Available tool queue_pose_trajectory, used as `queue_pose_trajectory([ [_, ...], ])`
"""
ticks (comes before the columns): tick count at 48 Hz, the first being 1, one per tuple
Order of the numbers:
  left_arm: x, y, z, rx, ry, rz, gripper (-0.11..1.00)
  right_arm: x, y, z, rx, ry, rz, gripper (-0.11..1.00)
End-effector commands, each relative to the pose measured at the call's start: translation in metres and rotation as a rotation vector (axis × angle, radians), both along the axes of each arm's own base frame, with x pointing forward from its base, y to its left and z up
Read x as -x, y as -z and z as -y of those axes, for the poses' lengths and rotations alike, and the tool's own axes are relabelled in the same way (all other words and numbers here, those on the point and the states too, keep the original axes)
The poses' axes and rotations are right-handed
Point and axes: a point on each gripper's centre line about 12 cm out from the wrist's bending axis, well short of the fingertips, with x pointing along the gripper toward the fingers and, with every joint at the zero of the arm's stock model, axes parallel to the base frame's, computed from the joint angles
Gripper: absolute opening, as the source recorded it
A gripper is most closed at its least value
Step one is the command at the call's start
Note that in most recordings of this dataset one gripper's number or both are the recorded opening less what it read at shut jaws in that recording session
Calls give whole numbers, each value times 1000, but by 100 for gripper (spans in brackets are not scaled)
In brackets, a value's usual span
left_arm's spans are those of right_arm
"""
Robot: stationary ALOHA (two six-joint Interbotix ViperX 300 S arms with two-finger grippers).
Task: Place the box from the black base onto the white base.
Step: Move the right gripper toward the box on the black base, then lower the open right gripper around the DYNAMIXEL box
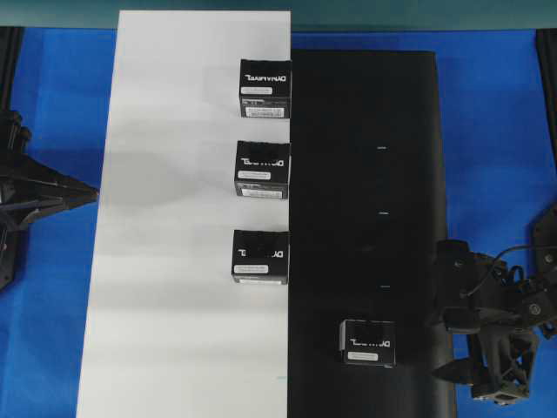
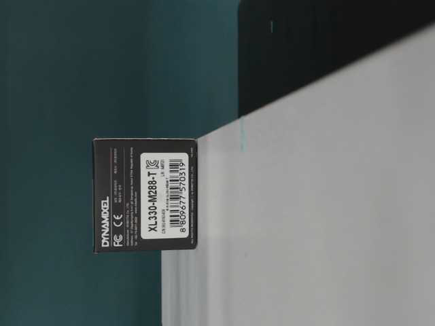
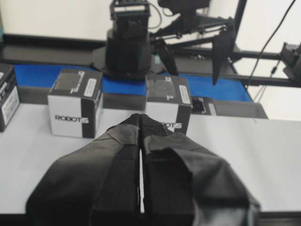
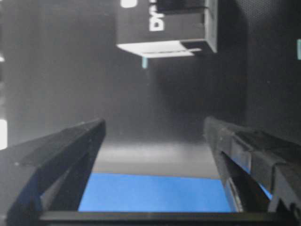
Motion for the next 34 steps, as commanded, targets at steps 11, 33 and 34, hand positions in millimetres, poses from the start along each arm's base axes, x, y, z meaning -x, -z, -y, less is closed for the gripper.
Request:
queue_pose_trajectory([
  [11,-3,-8,-1,19,-4,10,-2,-20,5,1,40,14,-25,100],
  [33,-6,-4,-1,49,-4,-16,-2,-26,10,8,52,29,-2,93],
  [34,-6,-4,-1,49,-4,-15,-2,-26,9,8,48,29,7,93],
])
